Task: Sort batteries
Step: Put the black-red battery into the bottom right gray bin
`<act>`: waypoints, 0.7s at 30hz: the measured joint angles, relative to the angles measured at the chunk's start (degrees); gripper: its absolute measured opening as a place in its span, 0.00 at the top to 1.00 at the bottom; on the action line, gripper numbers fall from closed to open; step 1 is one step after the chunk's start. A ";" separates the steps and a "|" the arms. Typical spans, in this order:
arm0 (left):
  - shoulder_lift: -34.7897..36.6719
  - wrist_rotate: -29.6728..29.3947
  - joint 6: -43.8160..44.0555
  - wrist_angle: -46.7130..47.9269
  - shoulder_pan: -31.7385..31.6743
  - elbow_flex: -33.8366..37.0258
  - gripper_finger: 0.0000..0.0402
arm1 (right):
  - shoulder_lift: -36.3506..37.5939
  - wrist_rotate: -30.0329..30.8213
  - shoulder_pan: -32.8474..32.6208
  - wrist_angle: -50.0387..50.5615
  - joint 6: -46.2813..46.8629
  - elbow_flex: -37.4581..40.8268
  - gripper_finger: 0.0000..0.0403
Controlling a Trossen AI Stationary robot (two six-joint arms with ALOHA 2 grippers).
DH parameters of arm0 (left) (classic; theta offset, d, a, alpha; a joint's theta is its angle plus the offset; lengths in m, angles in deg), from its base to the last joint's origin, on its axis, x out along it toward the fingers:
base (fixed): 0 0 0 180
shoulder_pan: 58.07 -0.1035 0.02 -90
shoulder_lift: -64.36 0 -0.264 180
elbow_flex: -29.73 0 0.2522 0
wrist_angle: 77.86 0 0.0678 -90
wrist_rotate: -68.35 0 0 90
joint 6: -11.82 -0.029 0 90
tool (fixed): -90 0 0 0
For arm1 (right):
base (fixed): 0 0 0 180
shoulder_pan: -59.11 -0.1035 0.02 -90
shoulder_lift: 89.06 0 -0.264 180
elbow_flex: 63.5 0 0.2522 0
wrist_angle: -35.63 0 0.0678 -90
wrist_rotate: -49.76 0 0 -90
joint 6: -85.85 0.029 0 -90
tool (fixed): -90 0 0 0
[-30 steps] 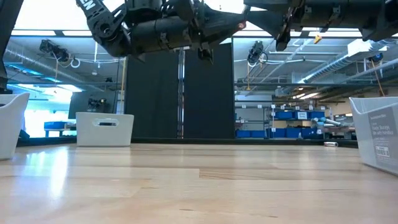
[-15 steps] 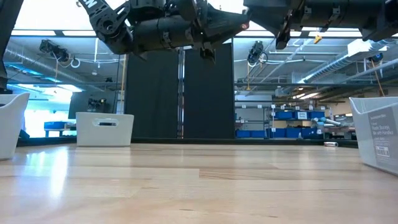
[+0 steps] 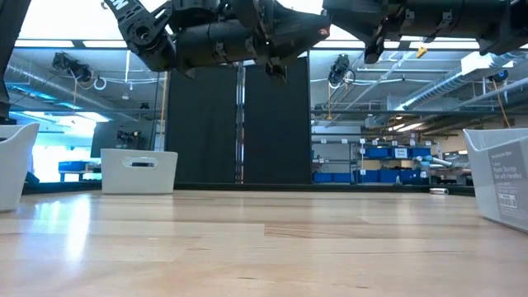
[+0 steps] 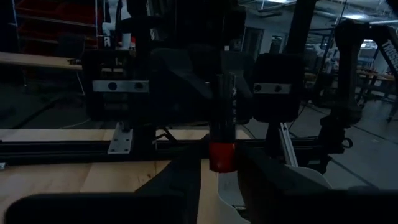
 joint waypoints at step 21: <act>16.68 -5.89 -14.67 10.46 -0.08 11.96 0.70 | 0.87 0.57 -7.94 67.93 20.15 -26.84 0.84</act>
